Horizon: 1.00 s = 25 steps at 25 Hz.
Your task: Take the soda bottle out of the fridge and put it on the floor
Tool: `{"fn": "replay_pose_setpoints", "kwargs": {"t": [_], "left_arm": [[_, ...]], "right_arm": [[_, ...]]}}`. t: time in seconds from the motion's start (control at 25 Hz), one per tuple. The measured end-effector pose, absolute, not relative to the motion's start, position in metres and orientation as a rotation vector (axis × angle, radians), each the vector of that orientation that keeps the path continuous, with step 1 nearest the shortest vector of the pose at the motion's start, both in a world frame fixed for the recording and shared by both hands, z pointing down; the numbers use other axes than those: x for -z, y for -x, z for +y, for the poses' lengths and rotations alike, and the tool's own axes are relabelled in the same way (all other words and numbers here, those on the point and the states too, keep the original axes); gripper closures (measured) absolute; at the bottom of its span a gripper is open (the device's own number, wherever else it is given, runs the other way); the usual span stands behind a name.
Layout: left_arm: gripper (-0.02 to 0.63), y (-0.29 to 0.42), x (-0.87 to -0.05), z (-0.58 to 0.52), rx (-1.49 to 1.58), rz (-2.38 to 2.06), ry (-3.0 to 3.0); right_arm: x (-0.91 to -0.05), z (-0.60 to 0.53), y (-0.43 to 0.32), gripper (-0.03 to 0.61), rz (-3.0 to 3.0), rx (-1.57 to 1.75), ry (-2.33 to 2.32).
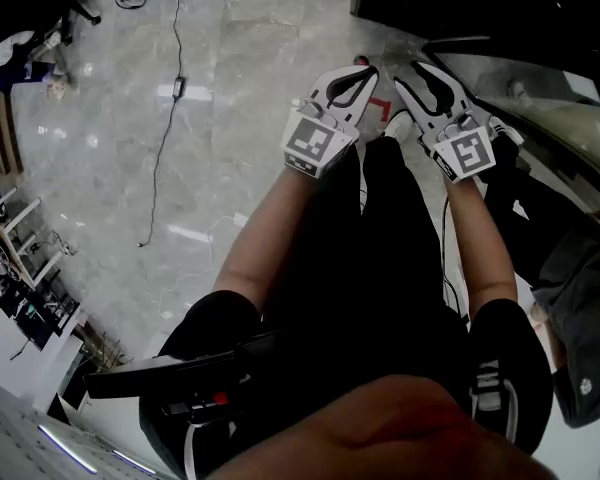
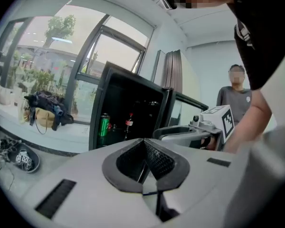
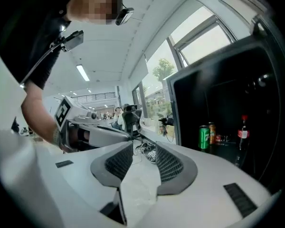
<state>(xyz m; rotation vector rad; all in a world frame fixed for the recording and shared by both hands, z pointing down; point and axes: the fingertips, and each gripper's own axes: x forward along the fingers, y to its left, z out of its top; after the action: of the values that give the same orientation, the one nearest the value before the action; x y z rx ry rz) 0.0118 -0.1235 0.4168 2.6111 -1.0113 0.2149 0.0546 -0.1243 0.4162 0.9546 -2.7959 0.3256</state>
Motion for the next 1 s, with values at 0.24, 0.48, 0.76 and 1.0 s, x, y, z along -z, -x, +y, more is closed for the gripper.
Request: {"fn": "replay_pose_setpoints", "kwargs": {"t": [0.24, 0.48, 0.76, 1.0], "left_arm": [[0.609, -0.016, -0.335, -0.087, -0.179, -0.943, -2.676], [0.609, 0.001, -0.255, -0.075, -0.142, -0.937, -2.775], [0.609, 0.01, -0.199, -0.058, -0.101, -1.0, -2.768], [0.609, 0.009, -0.165, -0.055, -0.014, -1.012, -2.744]], "right_arm": [[-0.321, -0.09, -0.055, 0.563, -2.879, -0.325, -0.958], [-0.252, -0.076, -0.033, 0.566, -2.923, -0.338, -0.875], [-0.203, -0.052, -0.037, 0.566, -2.896, -0.345, -0.875], [-0.168, -0.04, -0.032, 0.566, -2.909, -0.318, -0.833]]}}
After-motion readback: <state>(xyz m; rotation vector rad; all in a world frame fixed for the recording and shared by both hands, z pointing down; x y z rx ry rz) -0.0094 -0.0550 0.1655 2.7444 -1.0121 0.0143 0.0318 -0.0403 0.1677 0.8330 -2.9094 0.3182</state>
